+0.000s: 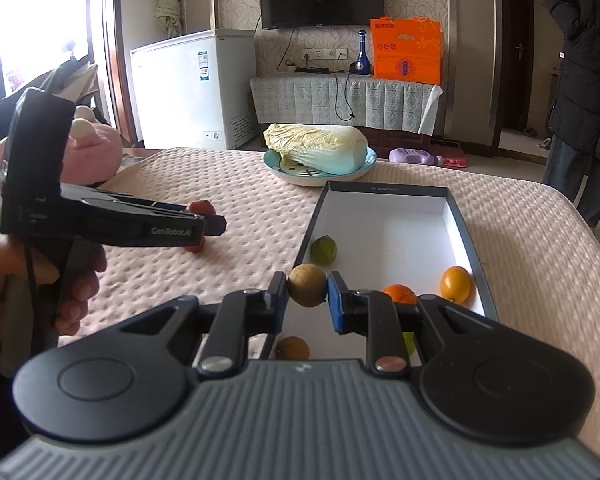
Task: Organize fruits
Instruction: 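Carry the red fruit over the box while the right carries the brown fruit there, then open the left gripper to drop the red fruit while the right drops the brown fruit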
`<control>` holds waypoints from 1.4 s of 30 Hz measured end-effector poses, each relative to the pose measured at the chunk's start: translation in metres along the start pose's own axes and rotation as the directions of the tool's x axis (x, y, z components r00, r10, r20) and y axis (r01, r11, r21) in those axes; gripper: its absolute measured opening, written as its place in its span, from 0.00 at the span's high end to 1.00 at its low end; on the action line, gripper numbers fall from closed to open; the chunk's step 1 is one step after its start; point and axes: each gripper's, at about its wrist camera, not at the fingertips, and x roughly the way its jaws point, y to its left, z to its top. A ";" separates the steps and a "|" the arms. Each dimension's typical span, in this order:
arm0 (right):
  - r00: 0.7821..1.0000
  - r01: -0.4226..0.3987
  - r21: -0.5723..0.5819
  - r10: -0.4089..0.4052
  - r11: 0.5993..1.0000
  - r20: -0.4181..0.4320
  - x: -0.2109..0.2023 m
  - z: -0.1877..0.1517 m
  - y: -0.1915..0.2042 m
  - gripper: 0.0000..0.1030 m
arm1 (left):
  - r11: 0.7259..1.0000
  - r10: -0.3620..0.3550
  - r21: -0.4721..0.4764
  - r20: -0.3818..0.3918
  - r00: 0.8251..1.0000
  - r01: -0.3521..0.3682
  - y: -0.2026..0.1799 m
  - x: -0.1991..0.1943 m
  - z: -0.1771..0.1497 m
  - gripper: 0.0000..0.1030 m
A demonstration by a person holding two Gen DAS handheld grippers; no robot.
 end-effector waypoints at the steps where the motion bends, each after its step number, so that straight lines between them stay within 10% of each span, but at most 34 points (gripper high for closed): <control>1: 1.000 0.003 0.000 -0.003 1.000 -0.001 -0.001 0.000 0.000 0.76 | 1.000 -0.005 0.003 0.001 1.000 0.005 -0.002 0.001 0.000 0.63; 36: 0.994 0.088 0.041 -0.084 0.995 -0.076 0.000 -0.012 -0.035 0.76 | 0.983 -0.174 0.047 -0.030 0.984 0.176 -0.091 0.052 0.014 0.63; 42: 0.985 0.149 0.072 -0.141 0.986 -0.099 0.020 -0.007 -0.035 0.72 | 0.981 -0.180 0.066 -0.034 0.983 0.182 -0.102 0.054 0.013 0.43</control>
